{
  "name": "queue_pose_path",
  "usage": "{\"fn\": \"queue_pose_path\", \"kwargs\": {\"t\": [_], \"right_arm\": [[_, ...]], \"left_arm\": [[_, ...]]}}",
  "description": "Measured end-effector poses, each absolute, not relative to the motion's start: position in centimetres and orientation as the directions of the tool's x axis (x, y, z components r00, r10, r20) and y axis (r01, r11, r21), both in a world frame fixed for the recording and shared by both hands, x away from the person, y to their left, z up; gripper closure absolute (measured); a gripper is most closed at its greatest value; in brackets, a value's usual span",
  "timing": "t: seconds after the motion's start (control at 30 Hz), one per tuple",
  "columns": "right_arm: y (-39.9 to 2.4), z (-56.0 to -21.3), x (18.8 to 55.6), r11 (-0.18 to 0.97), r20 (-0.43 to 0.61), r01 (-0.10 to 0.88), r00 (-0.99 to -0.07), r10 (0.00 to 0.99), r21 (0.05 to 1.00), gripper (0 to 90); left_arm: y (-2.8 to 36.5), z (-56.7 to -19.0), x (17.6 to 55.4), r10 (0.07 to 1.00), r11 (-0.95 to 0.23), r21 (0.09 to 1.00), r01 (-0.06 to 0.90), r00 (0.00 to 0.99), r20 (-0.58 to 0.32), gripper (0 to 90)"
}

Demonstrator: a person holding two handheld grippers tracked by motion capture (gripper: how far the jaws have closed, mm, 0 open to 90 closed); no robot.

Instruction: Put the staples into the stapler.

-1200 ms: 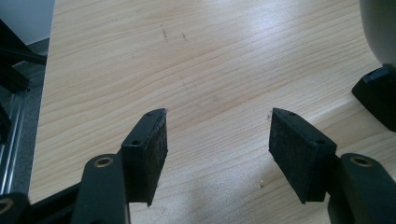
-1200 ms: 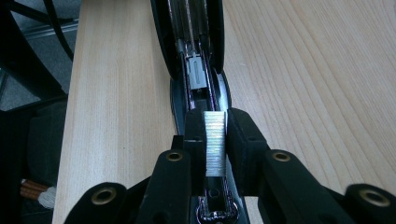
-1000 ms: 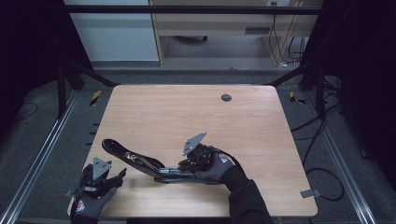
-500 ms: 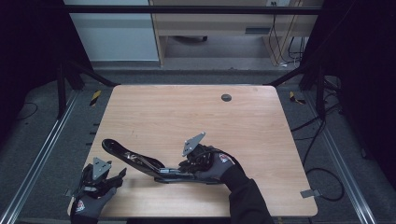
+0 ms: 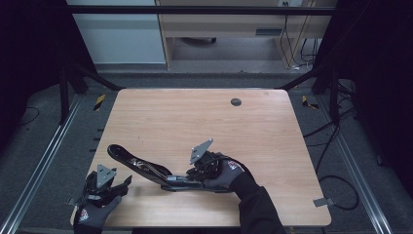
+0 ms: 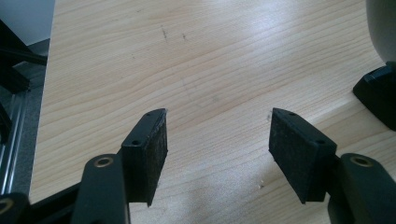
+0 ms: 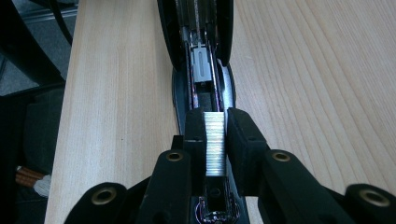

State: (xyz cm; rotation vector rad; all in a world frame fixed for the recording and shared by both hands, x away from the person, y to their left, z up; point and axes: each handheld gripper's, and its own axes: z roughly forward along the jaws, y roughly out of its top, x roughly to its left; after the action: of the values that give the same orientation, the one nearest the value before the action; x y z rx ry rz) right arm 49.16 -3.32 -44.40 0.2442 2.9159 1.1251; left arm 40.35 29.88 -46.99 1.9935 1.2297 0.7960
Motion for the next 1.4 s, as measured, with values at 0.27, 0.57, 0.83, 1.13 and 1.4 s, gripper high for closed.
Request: {"fn": "queue_pose_path", "kwargs": {"t": [0.27, 0.57, 0.83, 1.13, 1.4], "right_arm": [[-3.22, -44.4, 49.06, 0.733, 0.05, 0.137, -0.989, 0.139, 0.666, 78.7], [-3.28, -44.4, 49.16, 0.736, 0.047, 0.126, -0.991, 0.128, 0.665, 78.7], [-3.33, -44.42, 49.14, 0.733, 0.055, 0.135, -0.99, 0.133, 0.666, 78.7], [-3.33, -44.41, 49.13, 0.736, 0.049, 0.13, -0.99, 0.131, 0.664, 78.6], [-3.32, -44.37, 49.08, 0.738, 0.049, 0.133, -0.99, 0.135, 0.661, 78.7]], "left_arm": [[29.86, -46.99, 40.35, 0.914, -0.345, 0.784, 0.516, 0.374, 0.156, 37.0], [29.86, -47.0, 40.36, 0.914, -0.346, 0.784, 0.516, 0.375, 0.157, 37.0], [29.83, -47.02, 40.36, 0.914, -0.346, 0.783, 0.516, 0.375, 0.156, 37.0], [29.82, -47.01, 40.36, 0.914, -0.345, 0.784, 0.516, 0.375, 0.156, 37.0], [29.81, -47.0, 40.38, 0.914, -0.345, 0.784, 0.516, 0.375, 0.155, 37.0]]}}
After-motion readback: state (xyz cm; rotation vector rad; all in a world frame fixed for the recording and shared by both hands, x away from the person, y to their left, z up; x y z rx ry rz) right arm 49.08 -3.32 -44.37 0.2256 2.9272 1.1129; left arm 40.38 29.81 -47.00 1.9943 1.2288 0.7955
